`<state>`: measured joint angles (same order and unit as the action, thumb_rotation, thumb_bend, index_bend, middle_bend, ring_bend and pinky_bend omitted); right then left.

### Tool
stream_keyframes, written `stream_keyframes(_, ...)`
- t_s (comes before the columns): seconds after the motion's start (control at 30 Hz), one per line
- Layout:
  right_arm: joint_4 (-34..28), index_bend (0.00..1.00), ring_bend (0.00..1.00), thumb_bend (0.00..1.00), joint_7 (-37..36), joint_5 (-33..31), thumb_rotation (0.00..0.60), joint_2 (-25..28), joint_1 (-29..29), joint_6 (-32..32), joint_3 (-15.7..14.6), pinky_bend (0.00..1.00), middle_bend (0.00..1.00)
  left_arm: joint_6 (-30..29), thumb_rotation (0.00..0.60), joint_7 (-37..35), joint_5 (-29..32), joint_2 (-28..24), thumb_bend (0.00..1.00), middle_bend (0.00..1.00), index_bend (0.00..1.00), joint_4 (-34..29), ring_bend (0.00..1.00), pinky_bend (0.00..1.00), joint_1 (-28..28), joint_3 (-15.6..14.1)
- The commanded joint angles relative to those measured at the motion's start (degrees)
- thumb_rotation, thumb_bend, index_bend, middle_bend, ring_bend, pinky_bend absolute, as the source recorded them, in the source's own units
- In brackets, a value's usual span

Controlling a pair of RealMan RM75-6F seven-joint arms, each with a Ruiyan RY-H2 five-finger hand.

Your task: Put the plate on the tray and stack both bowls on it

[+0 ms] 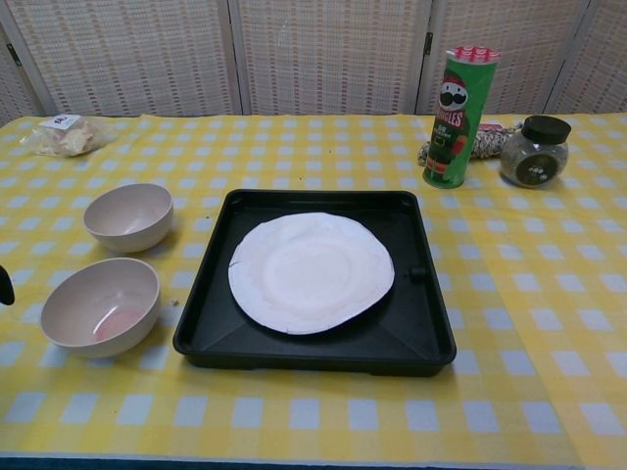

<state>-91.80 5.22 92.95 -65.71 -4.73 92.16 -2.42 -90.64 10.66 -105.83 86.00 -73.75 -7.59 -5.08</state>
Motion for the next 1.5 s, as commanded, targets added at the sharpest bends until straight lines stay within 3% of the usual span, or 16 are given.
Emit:
stream_keyframes(0.03,0.0,0.00,0.00,0.23,0.1,0.1,0.600,0.0,0.1,-0.4,0.1,0.00,0.00,0.2,0.600,-1.2,-0.3,1.6,0.25,1.00,0.50,1.9,0.97,1.00,-0.3,0.0)
stream_keyframes(0.27,-0.1,0.00,0.00,0.23,0.1,0.4,0.600,0.0,0.3,-1.0,0.5,0.00,0.00,1.7,0.600,-1.5,-0.2,4.5,0.25,1.00,0.53,4.7,0.99,1.00,-1.2,-0.4)
stream_keyframes(0.63,-0.2,0.00,0.00,0.23,0.4,0.3,0.600,-0.2,0.9,-1.5,1.2,0.00,0.00,3.1,0.600,-2.8,-0.3,8.2,0.28,1.00,0.48,8.7,1.00,1.00,-2.3,-1.4)
stream_keyframes(1.1,-0.3,0.00,0.00,0.23,1.3,0.4,0.600,-0.5,0.8,-3.3,1.6,0.00,0.00,4.9,0.600,-3.7,2.0,8.6,0.35,1.00,0.48,8.4,1.00,1.00,-4.4,0.1)
stream_keyframes(1.5,-0.3,0.00,0.00,0.23,1.2,0.7,0.600,-0.4,0.9,-3.6,1.9,0.00,0.00,8.4,0.600,-4.7,3.6,9.5,0.40,1.00,0.55,10.0,1.00,1.00,-6.8,0.3)
